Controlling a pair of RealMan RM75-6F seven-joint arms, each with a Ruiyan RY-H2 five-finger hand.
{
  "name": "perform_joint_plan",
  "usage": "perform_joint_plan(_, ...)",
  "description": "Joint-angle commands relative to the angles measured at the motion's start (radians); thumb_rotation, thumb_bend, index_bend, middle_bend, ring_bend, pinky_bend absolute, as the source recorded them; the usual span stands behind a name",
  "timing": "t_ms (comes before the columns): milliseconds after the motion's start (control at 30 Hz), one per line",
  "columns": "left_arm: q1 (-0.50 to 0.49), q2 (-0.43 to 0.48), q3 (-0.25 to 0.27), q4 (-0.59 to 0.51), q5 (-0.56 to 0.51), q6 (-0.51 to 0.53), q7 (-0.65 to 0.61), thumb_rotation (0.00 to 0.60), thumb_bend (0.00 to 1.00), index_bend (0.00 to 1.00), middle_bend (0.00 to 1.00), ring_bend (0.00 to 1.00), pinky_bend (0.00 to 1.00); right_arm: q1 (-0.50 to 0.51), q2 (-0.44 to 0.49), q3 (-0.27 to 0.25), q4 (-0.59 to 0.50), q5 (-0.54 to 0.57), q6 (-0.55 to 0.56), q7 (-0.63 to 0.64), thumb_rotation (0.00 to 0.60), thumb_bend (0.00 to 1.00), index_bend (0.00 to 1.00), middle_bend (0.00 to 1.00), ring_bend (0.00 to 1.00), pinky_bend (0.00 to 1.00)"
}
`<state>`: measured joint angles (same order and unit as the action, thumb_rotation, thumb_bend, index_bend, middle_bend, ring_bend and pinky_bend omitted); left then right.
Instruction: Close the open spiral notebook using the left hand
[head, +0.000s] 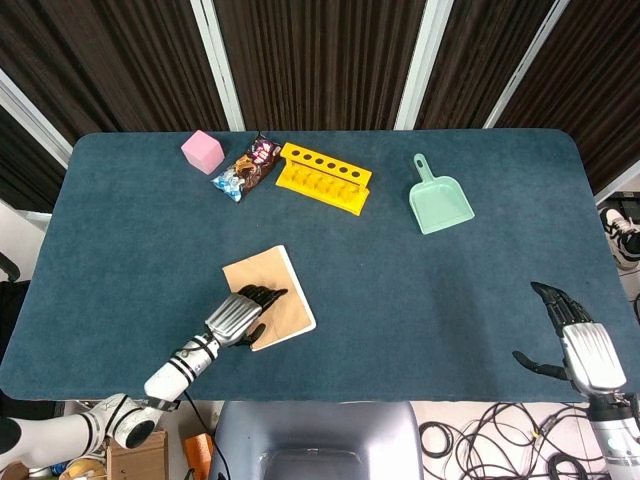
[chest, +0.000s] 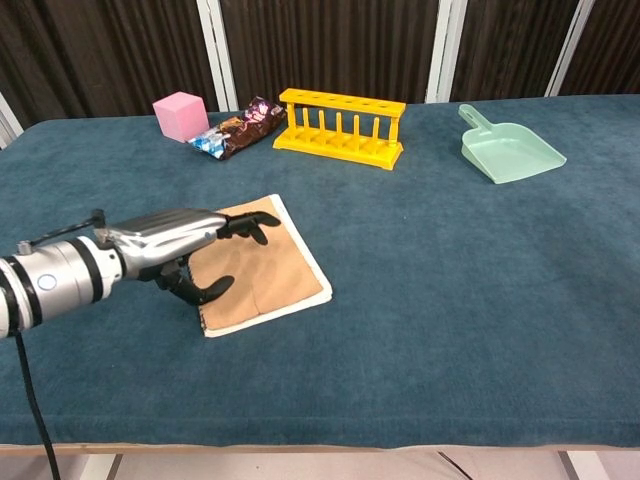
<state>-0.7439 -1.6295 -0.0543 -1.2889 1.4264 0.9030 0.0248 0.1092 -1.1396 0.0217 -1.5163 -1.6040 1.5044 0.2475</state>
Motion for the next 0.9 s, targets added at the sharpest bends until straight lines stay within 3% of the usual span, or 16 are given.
perform_joint_plan(33,0.060,0.089,-0.003,-0.088,0.051,0.144,0.003,0.600,0.54,0.07,0.18,0.15,0.17,0.001,0.001,0.001,0.000,0.002,-0.001,0.000,0.600,0.00,0.05,0.10,0.09,0.23)
perform_joint_plan(167,0.139,0.193,-0.024,-0.153,0.029,0.276,0.034,0.600,0.51,0.07,0.18,0.15,0.16,0.004,0.008,0.004,-0.001,0.013,-0.016,-0.003,0.600,0.00,0.05,0.10,0.09,0.23)
perform_joint_plan(300,0.240,0.279,-0.054,-0.164,-0.081,0.376,0.069,0.600,0.45,0.07,0.18,0.14,0.15,0.011,0.014,0.014,-0.004,0.045,-0.042,-0.026,0.600,0.00,0.04,0.10,0.09,0.23)
perform_joint_plan(467,0.365,0.331,-0.060,-0.163,-0.191,0.477,0.086,0.600,0.40,0.07,0.17,0.12,0.13,0.029,0.013,0.028,0.002,0.077,-0.082,-0.050,0.600,0.00,0.01,0.10,0.02,0.14)
perform_joint_plan(633,0.493,0.375,-0.010,-0.190,-0.202,0.566,0.050,0.600,0.40,0.06,0.16,0.10,0.11,0.033,-0.003,0.039,0.014,0.078,-0.071,-0.055,0.600,0.00,0.00,0.08,0.00,0.05)
perform_joint_plan(900,0.655,0.394,0.089,-0.260,-0.111,0.703,0.018,0.600,0.40,0.06,0.16,0.10,0.11,0.017,-0.014,0.018,0.027,0.032,-0.034,-0.029,0.600,0.00,0.00,0.08,0.00,0.08)
